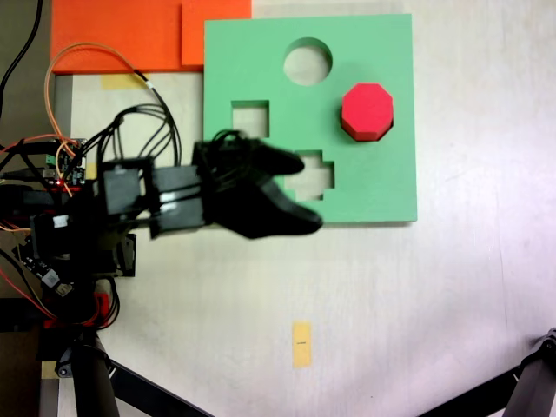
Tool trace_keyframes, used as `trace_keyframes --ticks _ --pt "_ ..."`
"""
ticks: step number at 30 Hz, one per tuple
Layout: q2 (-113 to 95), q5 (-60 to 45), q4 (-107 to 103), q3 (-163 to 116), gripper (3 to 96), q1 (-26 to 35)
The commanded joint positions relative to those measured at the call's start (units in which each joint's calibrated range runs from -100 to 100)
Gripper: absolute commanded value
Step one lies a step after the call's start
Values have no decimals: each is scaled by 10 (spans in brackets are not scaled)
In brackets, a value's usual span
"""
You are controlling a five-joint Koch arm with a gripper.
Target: Put the octagonal pillar block into the corresponding hole
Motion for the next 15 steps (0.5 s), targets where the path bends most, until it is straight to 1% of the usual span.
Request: trace_keyframes --ticks 1,4,7,9,10,13,15 --pt "-35 -46 84 12 601 -63" --pt "-39 -61 85 -13 581 -82" --pt "-117 -62 157 -196 581 -99" --pt "-253 -63 337 -456 581 -99" --pt "-288 -64 421 -553 581 -96" --pt "-362 -94 546 -771 580 -85" --pt "-427 -118 701 -960 564 -85"
